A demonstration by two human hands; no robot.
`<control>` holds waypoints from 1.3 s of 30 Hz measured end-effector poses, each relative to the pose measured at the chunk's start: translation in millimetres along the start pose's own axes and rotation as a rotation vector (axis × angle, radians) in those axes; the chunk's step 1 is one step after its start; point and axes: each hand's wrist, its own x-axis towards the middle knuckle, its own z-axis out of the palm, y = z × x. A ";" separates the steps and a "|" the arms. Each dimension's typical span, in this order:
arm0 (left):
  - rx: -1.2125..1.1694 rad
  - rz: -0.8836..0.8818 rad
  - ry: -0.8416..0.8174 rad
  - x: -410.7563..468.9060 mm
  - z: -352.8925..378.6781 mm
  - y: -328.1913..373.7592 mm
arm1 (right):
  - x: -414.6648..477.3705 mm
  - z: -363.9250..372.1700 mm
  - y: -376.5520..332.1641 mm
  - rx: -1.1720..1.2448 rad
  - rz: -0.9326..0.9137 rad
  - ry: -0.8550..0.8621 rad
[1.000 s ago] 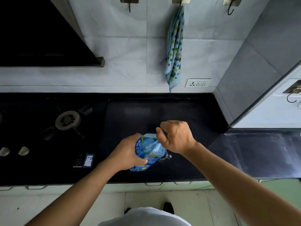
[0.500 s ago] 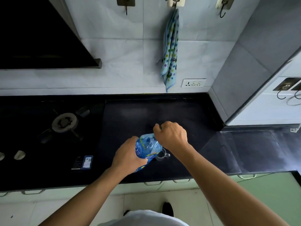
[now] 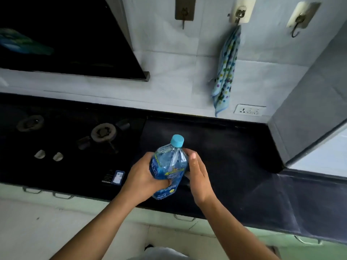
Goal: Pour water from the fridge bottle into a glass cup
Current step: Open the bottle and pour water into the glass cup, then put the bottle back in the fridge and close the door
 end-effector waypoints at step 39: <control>-0.007 -0.849 1.566 -782.8 -317.0 -154.4 | -560.9 634.0 4.8 0.063 -0.046 -1.780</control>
